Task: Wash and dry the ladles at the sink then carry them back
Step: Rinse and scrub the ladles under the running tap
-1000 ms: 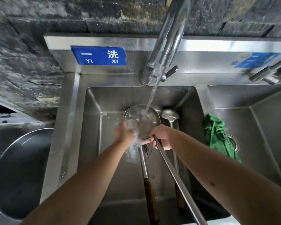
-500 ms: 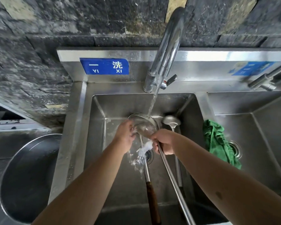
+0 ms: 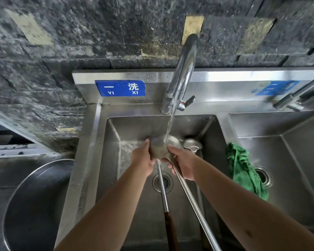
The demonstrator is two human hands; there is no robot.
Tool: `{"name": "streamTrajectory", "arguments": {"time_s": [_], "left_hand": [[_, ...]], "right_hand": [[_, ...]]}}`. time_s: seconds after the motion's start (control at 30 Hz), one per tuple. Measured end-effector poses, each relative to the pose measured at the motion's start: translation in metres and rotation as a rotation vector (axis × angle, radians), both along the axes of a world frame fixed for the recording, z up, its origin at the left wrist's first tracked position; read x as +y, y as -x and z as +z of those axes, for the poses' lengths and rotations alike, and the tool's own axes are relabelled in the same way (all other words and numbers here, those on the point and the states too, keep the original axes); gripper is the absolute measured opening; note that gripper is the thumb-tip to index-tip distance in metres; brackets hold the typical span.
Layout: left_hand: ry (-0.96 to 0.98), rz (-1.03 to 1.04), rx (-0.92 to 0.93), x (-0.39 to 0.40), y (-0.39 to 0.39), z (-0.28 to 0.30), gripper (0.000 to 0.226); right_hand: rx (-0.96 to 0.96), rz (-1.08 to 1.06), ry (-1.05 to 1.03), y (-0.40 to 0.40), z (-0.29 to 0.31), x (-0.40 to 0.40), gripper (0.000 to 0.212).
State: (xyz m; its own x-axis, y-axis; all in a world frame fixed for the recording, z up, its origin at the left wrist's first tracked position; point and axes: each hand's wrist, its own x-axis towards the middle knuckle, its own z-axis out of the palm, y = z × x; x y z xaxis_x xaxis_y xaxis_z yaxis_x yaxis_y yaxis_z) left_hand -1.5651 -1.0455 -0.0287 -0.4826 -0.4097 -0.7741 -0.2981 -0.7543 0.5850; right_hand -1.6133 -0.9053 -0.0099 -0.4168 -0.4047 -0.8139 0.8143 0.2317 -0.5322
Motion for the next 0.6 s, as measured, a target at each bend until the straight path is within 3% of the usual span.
{"name": "streamTrajectory", "arguments": {"time_s": [0.13,0.2,0.27,0.37,0.47,0.53,0.6], "left_hand": [[0.553,-0.430,0.013,0.008,-0.003,0.014,0.041],[0.749,-0.679,-0.065,0.011,-0.005,0.016,0.078],[0.907,-0.772,-0.144,0.012,-0.003,0.017,0.098],[1.117,-0.770,-0.072,0.013,0.004,0.014,0.092],[1.097,-0.651,-0.058,0.015,0.014,0.016,0.073],[0.937,-0.497,-0.081,0.014,0.024,0.016,0.050],[0.807,-0.402,-0.134,0.011,0.030,0.018,0.045]], "right_hand": [[0.033,-0.062,-0.123,-0.002,0.006,-0.010,0.043],[0.088,-0.097,-0.174,-0.002,0.008,-0.015,0.050],[0.130,-0.133,-0.171,-0.002,0.010,-0.019,0.055],[0.155,-0.154,-0.055,0.003,0.013,-0.015,0.051],[0.168,-0.065,0.144,0.008,0.014,-0.007,0.040],[0.166,0.014,0.210,0.009,0.017,-0.004,0.035],[0.199,0.072,0.217,0.008,0.020,-0.008,0.039]]}}
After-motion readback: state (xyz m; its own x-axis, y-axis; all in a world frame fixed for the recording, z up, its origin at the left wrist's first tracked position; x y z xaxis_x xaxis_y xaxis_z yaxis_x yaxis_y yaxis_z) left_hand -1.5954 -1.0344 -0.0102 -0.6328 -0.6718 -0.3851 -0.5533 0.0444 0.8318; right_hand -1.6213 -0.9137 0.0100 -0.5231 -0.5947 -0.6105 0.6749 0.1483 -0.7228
